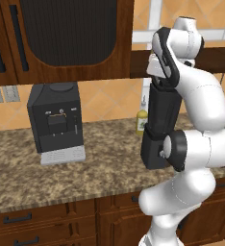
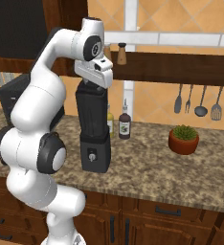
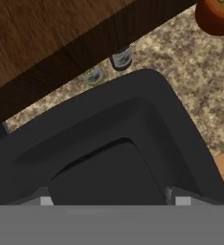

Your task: Close the lid blender by securely placing the lid on top.

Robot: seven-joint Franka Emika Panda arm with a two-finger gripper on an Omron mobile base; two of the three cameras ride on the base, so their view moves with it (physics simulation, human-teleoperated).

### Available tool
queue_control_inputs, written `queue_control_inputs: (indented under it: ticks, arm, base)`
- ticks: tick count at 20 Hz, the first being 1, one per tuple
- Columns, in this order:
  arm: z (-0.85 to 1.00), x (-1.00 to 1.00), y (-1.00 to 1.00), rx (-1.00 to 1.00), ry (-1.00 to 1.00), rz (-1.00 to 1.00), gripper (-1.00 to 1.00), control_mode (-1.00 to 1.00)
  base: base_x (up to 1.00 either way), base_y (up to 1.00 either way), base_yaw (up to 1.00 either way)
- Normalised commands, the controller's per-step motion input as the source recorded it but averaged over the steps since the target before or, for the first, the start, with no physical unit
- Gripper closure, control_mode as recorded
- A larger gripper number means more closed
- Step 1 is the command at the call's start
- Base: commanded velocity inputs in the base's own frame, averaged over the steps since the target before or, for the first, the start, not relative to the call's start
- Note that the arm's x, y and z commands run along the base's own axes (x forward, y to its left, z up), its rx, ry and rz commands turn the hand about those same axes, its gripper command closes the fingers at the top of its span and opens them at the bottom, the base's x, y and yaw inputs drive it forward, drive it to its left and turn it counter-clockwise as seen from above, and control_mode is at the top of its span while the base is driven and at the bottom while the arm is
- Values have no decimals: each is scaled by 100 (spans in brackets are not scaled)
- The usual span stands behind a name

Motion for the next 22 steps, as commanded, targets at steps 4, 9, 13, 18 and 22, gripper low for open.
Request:
queue_control_inputs:
  ticks: [4, 9, 13, 18, 22]
  arm:
    - [-22, 22, 0, 10, 0, 0, 100, -100]
    - [-16, 26, 0, 8, 0, 0, 100, -100]
    - [-28, 18, 0, 2, 0, 0, 100, -100]
    - [-43, 0, 0, 0, 1, 0, 100, -100]
    - [-22, -11, -8, 0, 10, 2, 100, -100]
  base:
    - [0, 0, 0]
    - [0, 0, 0]
    - [0, 0, 0]
    - [0, 0, 0]
    - [0, 0, 0]
